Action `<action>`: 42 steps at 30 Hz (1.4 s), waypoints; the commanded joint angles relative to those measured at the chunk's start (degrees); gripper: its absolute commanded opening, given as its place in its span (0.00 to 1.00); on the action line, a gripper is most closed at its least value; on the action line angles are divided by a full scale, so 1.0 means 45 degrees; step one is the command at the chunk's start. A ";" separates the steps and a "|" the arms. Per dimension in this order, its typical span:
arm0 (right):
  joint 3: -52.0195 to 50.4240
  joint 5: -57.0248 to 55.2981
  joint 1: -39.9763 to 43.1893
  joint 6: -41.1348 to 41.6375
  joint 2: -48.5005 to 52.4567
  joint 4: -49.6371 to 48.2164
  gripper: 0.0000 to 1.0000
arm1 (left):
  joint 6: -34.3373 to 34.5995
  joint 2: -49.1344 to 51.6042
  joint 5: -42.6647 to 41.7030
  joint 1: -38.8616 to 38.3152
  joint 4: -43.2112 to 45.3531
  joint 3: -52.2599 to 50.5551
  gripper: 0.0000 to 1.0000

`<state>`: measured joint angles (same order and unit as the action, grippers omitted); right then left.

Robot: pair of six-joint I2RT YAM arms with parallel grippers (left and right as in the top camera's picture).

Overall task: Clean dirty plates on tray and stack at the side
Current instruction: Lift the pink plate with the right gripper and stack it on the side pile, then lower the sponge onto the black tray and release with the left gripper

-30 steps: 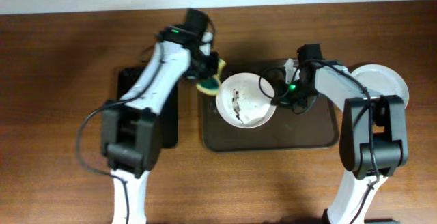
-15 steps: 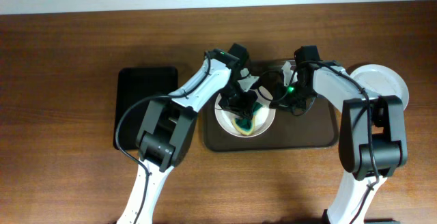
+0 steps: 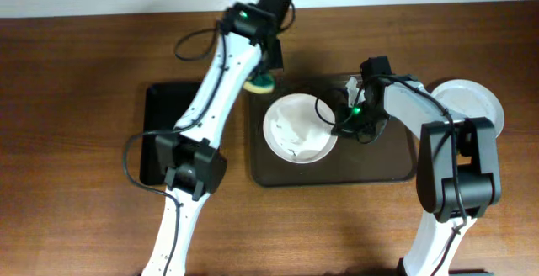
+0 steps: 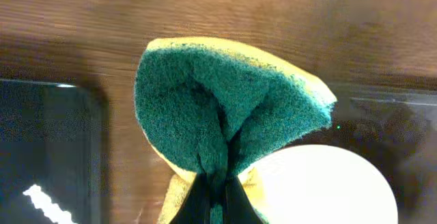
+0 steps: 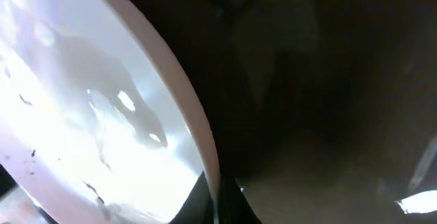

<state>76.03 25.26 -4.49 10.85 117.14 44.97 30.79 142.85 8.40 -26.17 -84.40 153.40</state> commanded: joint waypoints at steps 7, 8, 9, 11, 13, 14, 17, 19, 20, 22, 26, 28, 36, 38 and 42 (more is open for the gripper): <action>0.0743 -1.1793 -0.2385 0.2239 -0.5814 0.3512 0.04 | -0.1914 -0.0170 -0.1841 0.2939 -0.1943 0.2968 0.00; 0.0743 -1.2866 -0.2939 0.2429 -0.6023 0.3604 0.04 | -0.1914 -0.0170 -0.1841 0.3036 -0.1953 0.2968 0.00; 0.0743 -1.4430 -0.3832 0.2453 -0.6169 0.3735 0.04 | -0.1914 -0.0170 -0.1855 0.3094 -0.2025 0.2973 0.00; 0.0738 -1.7534 -0.5430 0.3823 -0.6169 0.4469 0.04 | -0.1919 -0.0170 -0.1923 0.3104 -0.2123 0.2968 0.00; 0.0738 -1.9681 -0.6766 0.4197 -0.6169 0.4804 0.04 | -0.1914 -0.0170 -0.1928 0.3104 -0.2127 0.2968 0.00; 0.0738 -2.0623 -0.7295 0.4478 -0.6169 0.4896 0.04 | -0.1914 -0.0170 -0.1933 0.3104 -0.2132 0.2968 0.00; 0.0743 -2.2440 -0.8087 0.5042 -0.6169 0.4867 0.04 | -0.1914 -0.0170 -0.1933 0.3104 -0.2132 0.2968 0.00; 0.0738 -2.2450 -0.8082 0.5042 -0.6169 0.4867 0.04 | -0.1914 -0.0170 -0.1928 0.3104 -0.2132 0.2968 0.00; 0.0738 -2.2435 -0.8082 0.5051 -0.6169 0.4823 0.04 | -0.1914 -0.0170 -0.1928 0.3104 -0.2127 0.2968 0.00; 0.0738 -2.1619 -0.7868 0.6154 -0.6169 0.4813 0.04 | -0.1914 -0.0170 -0.1933 0.3104 -0.2132 0.2968 0.00; 0.0738 -1.4333 -0.4707 0.5003 -0.6169 0.4362 0.04 | -0.1914 -0.0170 -0.1933 0.3104 -0.2244 0.2968 0.00; 0.0743 -0.8835 -0.1151 0.2482 -0.6178 0.3453 0.04 | -0.1919 -0.0170 -0.1928 0.3104 -0.2283 0.2968 0.00; 0.0729 -0.6052 1.0205 0.2788 -0.4206 0.1185 0.04 | -0.1919 -0.0170 -0.1928 0.3109 -0.2283 0.2968 0.00; 0.0729 -0.6003 1.0321 0.2778 -0.2997 0.0457 0.04 | -0.1919 -0.0170 -0.1928 0.3104 -0.2312 0.2968 0.00; 0.0782 -0.4240 0.9559 0.1481 -0.1821 -0.0495 0.31 | -0.1919 -0.0170 -0.1923 0.3128 -0.2375 0.2968 0.00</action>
<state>78.74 0.86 40.80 20.62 108.57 43.18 23.11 142.96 0.16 -12.36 -94.98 165.69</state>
